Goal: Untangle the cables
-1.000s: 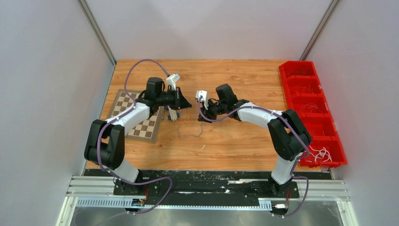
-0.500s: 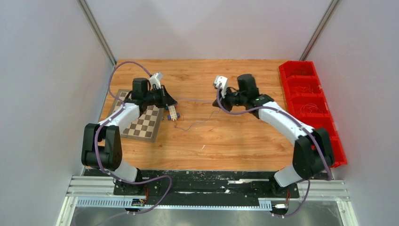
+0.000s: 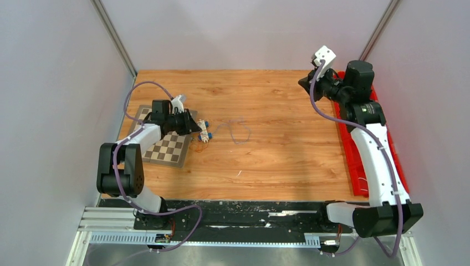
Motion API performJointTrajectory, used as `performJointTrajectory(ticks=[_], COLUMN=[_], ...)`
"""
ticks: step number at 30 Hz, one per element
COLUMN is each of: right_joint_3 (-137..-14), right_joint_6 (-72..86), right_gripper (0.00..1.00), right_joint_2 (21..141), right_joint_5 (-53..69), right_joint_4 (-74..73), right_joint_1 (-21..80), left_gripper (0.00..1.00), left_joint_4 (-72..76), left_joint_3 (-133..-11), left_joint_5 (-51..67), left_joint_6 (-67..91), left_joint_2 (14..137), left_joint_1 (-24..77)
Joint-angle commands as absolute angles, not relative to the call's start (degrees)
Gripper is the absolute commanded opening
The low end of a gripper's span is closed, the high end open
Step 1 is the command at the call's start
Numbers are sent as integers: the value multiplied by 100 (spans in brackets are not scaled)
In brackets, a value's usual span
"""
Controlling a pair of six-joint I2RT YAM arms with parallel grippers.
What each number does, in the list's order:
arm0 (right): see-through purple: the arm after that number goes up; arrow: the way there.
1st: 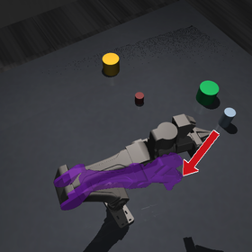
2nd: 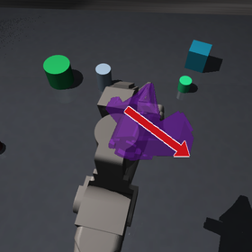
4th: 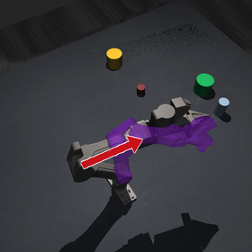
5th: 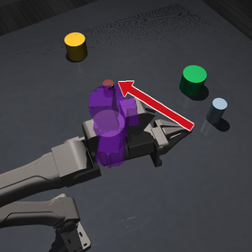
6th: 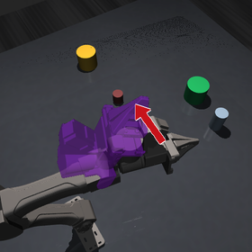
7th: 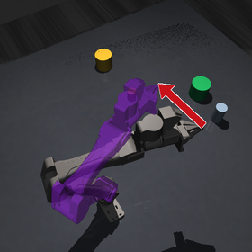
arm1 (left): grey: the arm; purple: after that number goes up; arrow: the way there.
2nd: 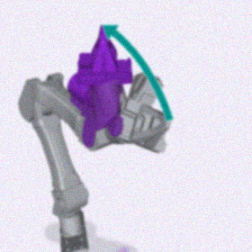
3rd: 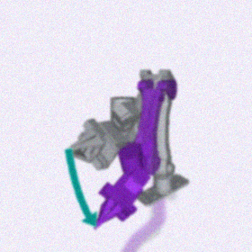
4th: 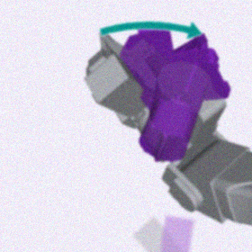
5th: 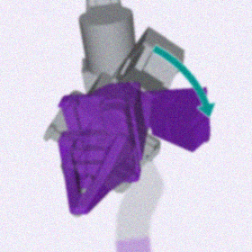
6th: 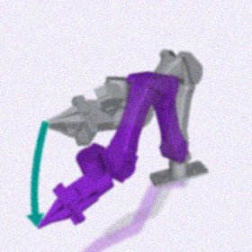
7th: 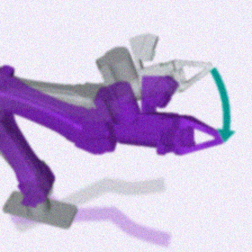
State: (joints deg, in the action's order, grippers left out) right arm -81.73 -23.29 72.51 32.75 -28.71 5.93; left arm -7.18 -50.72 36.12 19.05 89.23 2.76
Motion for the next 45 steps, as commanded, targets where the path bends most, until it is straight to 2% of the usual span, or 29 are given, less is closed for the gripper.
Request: performJointTrajectory(ticks=[1, 2, 4, 5, 7, 8, 11, 13, 18, 27, 31, 35, 37, 40, 45], right_joint_3=[-8462, -8405, -8395, -8393, -8168, -7971, -7329, -7091, -6933, -6994, -6985, -7456, -7906, -8633, -9610], right_joint_6=[-2299, -2314, -2378, -2355, -2300, -2326, -2529, -2768, -2873, -2537, -2702, -2359, -2359, -2639, -3348], right_gripper=[0, 0, 1, 9, 43, 55, 73, 79, 85, 85, 83, 82, 85, 87, 94], right_joint_2=[6960, 6958, 7102, 7200, 7366, 7393, 7425, 7585, 8077, 8519, 8795, 9703, 10288, 11102, 12291], right_joint_5=[3154, 3232, 3708, 3920, 4196, 4253, 4157, 4118, 4166, 4466, 4526, 4339, 4174, 3916, 3248], right_joint_4=[-3316, -3384, -3793, -3945, -3959, -3826, -3169, -2834, -1732, -101, -79, -283, -517, -679, -650], right_joint_1=[671, 676, 696, 751, 962, 1102, 1675, 2069, 2739, 3212, 3315, 3385, 3449, 3539, 3629], left_gripper=[22, 9, 0, 0, 0, 0, 0, 0, 0, 0, 0, 13, 19, 20, 21], left_joint_4=[-537, -440, -334, -343, -486, -523, -498, -549, -1127, -1539, -1802, -1916, -1653, -1082, -1101], left_joint_3=[-5166, -5196, -5244, -5301, -5386, -5395, -5384, -5440, -5797, -6419, -6741, -6929, -6827, -6617, -6440], left_joint_5=[4275, 4418, 4816, 5056, 5335, 5436, 6031, 6341, 7041, 8340, 7931, 6821, 6486, 6267, 6166], left_joint_6=[1768, 1767, 1758, 1736, 1623, 1606, 1744, 1848, 1735, 1890, 1789, 2021, 2356, 2995, 3186], left_joint_2=[8931, 8915, 8893, 8885, 8853, 8787, 8575, 8271, 7637, 7091, 6973, 6845, 6783, 6644, 6497], left_joint_1=[263, 266, 287, 318, 386, 395, 415, 439, 623, 687, 682, 476, 14, -529, -1092])
